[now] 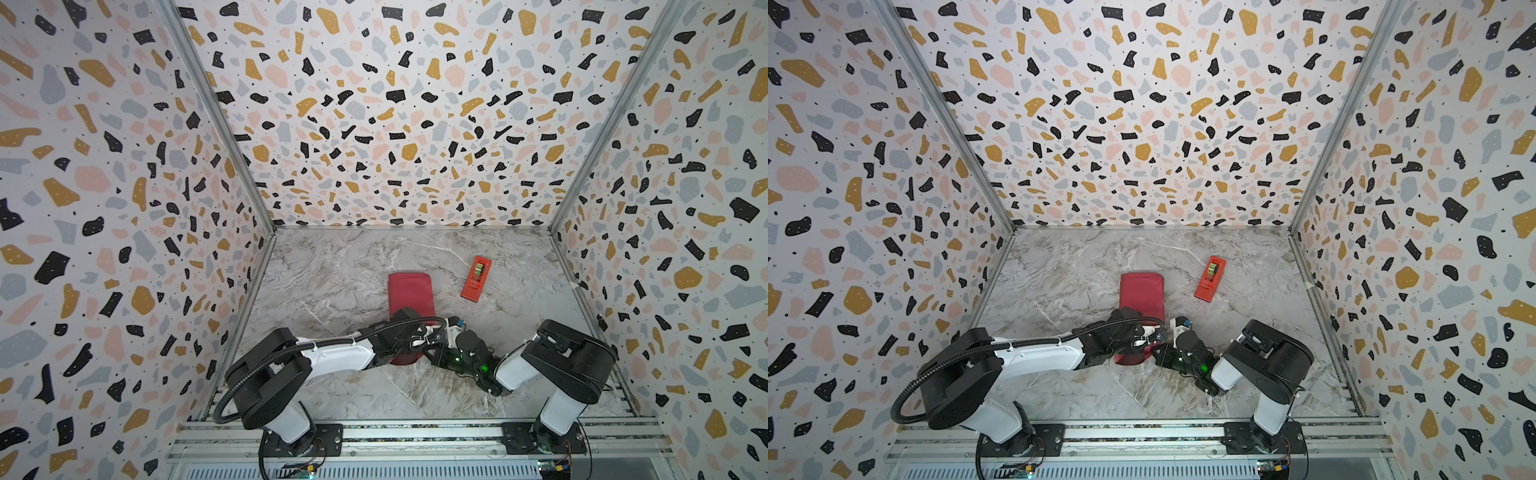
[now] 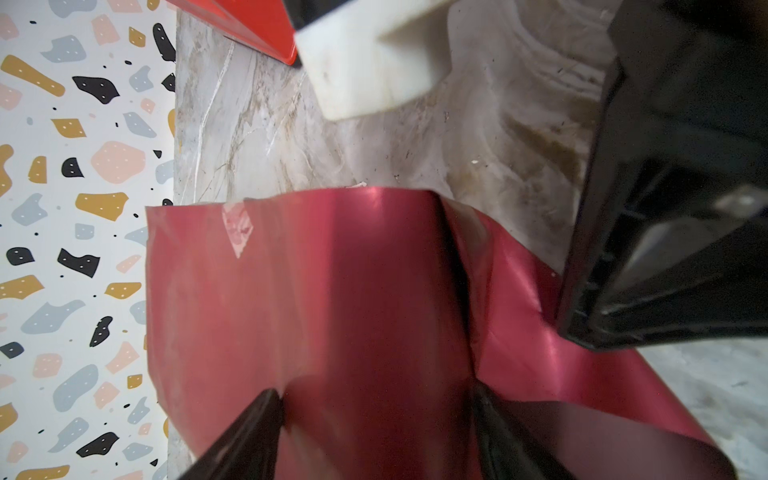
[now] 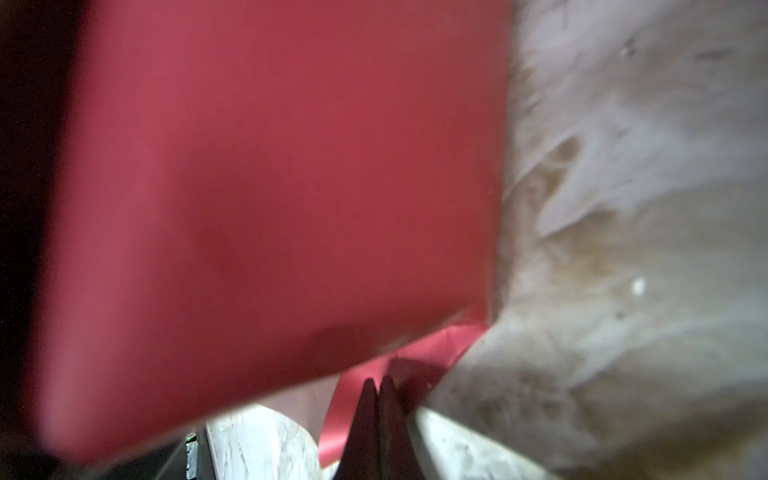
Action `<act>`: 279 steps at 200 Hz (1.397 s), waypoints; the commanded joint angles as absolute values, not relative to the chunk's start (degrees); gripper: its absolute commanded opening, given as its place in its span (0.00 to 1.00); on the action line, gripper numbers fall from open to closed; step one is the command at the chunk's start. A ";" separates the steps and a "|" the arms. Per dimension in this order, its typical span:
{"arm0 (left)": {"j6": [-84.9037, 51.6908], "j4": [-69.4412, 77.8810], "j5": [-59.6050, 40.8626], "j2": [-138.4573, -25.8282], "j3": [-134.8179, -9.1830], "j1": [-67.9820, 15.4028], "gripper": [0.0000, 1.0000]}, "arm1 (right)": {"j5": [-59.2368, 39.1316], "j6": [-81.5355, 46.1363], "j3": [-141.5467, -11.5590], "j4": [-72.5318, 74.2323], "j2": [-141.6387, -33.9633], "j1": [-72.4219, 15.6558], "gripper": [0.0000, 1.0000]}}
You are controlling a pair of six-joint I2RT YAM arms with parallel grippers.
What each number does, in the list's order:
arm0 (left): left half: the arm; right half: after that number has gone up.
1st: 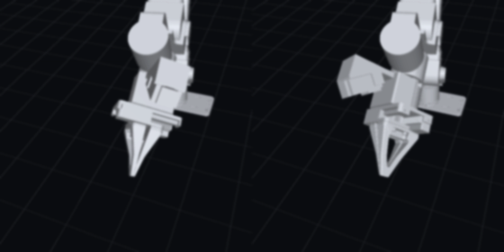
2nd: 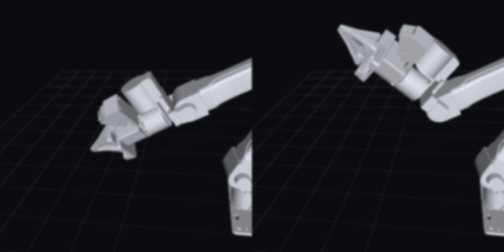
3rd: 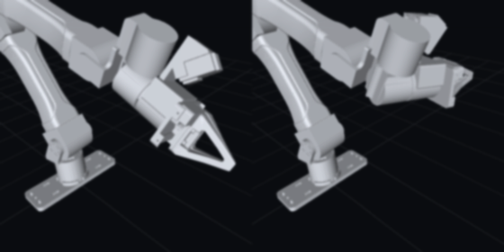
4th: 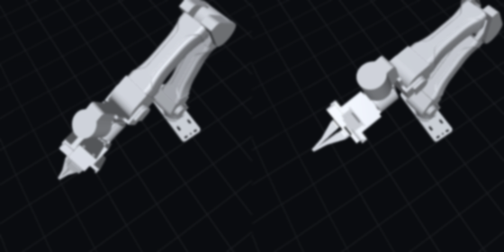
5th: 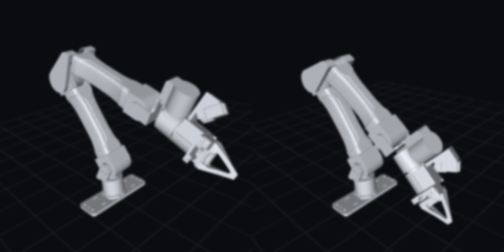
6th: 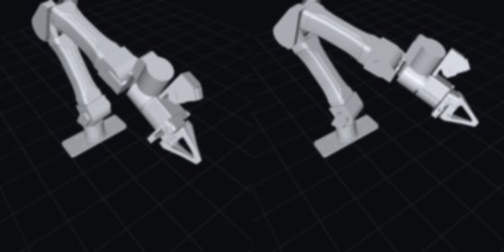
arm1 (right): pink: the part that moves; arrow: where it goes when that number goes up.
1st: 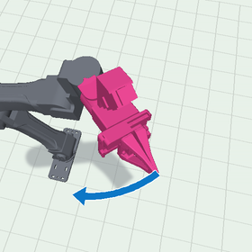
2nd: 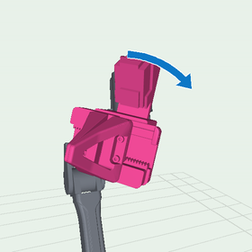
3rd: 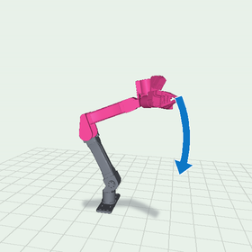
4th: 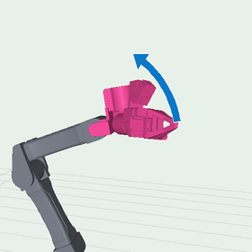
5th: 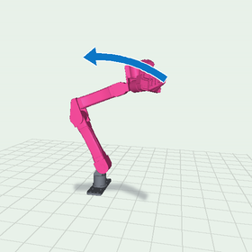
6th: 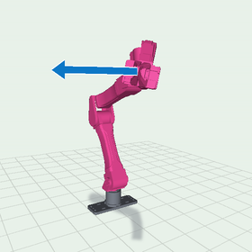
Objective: Wrap the gift box in paper
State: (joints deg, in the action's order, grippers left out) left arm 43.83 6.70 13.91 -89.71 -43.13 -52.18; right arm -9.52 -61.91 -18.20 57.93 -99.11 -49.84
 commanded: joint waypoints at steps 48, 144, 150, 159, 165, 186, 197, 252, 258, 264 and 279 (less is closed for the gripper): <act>42.12 3.16 14.43 -89.82 -42.72 -52.28 0.72 | -7.56 -63.29 -18.72 56.73 -101.55 -51.71 0.01; 41.66 3.18 14.32 -89.74 -42.71 -52.23 0.72 | -2.49 -63.37 -20.72 58.78 -103.39 -51.15 0.01; 41.66 3.18 14.33 -89.74 -42.67 -52.21 0.72 | -2.37 -63.36 -20.95 58.96 -103.63 -51.09 0.01; 41.64 3.16 14.33 -89.67 -42.63 -52.25 0.72 | -2.37 -63.34 -21.39 58.89 -104.01 -50.90 0.01; 41.70 3.16 14.28 -89.66 -42.63 -52.26 0.72 | -2.30 -63.29 -21.44 59.16 -104.24 -50.89 0.01; 41.57 3.12 14.33 -89.56 -42.63 -52.24 0.72 | -2.50 -63.35 -21.53 59.75 -104.91 -50.77 0.01; 41.57 3.25 14.30 -89.58 -42.54 -52.24 0.72 | -2.55 -63.43 -21.28 59.89 -105.09 -50.80 0.01; 41.35 3.39 14.17 -89.65 -42.54 -52.24 0.72 | -2.26 -63.81 -20.74 62.34 -107.29 -50.78 0.02; 41.34 3.30 14.19 -89.65 -42.54 -52.21 0.72 | -2.36 -63.74 -20.82 62.31 -107.39 -50.73 0.02; 41.32 3.24 14.24 -89.70 -42.54 -52.22 0.72 | -2.37 -63.74 -20.83 62.31 -107.43 -50.73 0.02; 41.21 3.25 14.32 -89.65 -42.63 -52.28 0.72 | -2.61 -63.50 -20.66 62.07 -107.15 -50.78 0.02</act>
State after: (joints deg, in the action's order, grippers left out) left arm 42.54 6.72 14.02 -89.71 -43.13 -52.21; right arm -3.20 -63.51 -21.23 66.00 -105.41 -50.96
